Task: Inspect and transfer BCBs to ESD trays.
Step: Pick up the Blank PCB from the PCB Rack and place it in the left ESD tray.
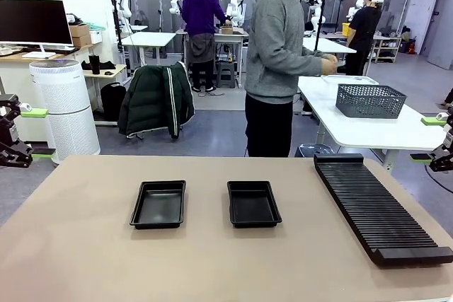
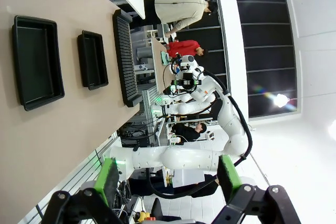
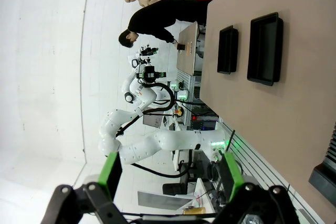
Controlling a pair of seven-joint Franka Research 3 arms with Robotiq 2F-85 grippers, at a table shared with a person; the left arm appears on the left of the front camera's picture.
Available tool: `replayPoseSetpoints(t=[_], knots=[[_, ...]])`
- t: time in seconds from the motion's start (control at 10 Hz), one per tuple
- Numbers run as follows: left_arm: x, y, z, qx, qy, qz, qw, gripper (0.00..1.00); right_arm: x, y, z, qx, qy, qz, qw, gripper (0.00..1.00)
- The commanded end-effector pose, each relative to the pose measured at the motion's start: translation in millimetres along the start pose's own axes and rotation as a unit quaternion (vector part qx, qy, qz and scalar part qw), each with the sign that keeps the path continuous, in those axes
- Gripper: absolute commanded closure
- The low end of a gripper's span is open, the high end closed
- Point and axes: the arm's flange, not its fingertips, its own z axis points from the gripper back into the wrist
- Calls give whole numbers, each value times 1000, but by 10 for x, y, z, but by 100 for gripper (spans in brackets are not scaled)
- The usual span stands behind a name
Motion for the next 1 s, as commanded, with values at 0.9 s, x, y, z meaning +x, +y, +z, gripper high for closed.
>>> replayPoseSetpoints(t=[0.9], knots=[[1, 2, 4, 0, -1, 0, 1000, 0, 0, 0, 0, 0, 0, -1, 1000, 0]])
